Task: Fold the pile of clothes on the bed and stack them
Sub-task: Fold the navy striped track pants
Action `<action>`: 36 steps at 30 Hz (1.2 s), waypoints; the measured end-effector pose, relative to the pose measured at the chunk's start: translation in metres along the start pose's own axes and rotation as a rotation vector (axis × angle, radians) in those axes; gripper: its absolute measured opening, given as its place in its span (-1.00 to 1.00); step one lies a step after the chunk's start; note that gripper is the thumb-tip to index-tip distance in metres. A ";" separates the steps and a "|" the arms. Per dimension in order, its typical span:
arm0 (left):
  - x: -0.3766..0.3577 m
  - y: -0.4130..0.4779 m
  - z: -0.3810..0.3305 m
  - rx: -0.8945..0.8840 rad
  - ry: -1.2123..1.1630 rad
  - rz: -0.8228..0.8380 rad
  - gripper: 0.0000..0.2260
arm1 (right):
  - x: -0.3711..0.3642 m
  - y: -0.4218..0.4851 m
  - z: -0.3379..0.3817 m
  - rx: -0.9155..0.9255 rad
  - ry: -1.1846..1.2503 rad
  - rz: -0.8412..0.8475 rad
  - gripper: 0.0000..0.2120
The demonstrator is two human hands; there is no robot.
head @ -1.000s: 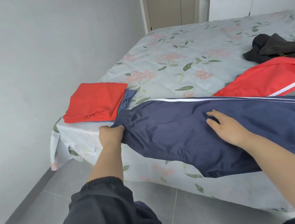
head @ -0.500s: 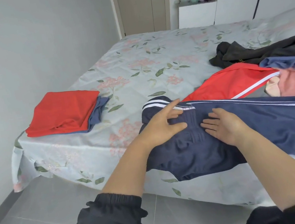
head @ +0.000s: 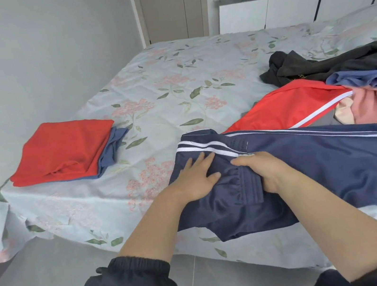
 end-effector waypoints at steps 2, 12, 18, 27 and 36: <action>0.001 0.003 0.001 -0.039 -0.042 -0.102 -0.49 | 0.006 -0.001 0.013 0.000 0.021 -0.044 -0.89; -0.023 0.014 0.022 0.078 0.267 -0.072 -0.47 | 0.051 0.016 0.019 0.228 -0.611 -0.244 -0.79; -0.030 0.016 0.016 0.042 0.302 -0.182 -0.43 | 0.062 0.013 0.035 0.311 -0.356 -0.219 -0.80; -0.028 0.015 0.013 0.075 0.251 -0.257 -0.40 | 0.020 0.005 0.033 0.804 -1.201 -0.425 -0.56; 0.000 0.022 0.025 0.365 -0.361 -0.381 -0.77 | -0.047 0.042 0.032 0.862 -1.311 0.047 -0.66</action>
Point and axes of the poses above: each hand's wrist, its own y-axis towards the middle knuckle, its own x-axis out of the back of the hand, z = x × y, the point moved 1 cm from there along y, towards the middle knuckle, and after that the axes turned 12 degrees about y, right-handed, at the moved point
